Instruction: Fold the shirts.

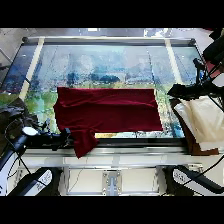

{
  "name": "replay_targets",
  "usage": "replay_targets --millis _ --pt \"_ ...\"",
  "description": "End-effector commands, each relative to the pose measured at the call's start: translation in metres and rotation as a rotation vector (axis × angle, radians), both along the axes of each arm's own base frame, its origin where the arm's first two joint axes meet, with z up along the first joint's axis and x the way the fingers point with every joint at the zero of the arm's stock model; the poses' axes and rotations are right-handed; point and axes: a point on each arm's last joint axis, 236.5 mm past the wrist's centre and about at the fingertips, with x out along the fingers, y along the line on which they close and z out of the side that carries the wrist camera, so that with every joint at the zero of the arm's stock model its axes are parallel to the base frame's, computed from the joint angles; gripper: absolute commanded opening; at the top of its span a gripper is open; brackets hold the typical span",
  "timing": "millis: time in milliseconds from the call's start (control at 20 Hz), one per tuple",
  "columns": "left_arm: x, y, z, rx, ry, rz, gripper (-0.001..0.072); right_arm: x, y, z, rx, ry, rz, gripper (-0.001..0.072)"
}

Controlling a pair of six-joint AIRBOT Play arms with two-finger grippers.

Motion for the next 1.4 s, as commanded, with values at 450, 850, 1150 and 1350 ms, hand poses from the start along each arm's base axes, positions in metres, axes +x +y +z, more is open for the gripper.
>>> replay_targets --millis 450,850,1150,1350 --pt "0.008 -0.006 0.031 -0.007 -0.133 -0.027 0.0011 -0.131 0.073 -0.17 0.426 0.278 -0.393 0.0452" --pt "0.01 -0.005 0.035 -0.002 -0.151 -0.027 0.0012 -0.107 0.044 -0.188 0.533 0.18 -0.774 0.0399" --pt "0.01 -0.006 0.035 -0.003 -0.151 -0.027 0.0012 -0.101 0.038 -0.187 0.538 0.16 -0.808 0.0131" --pt "0.01 -0.01 0.056 -0.013 -0.197 -0.074 0.0012 -0.085 0.054 -0.15 0.515 0.094 -0.586 0.0012"
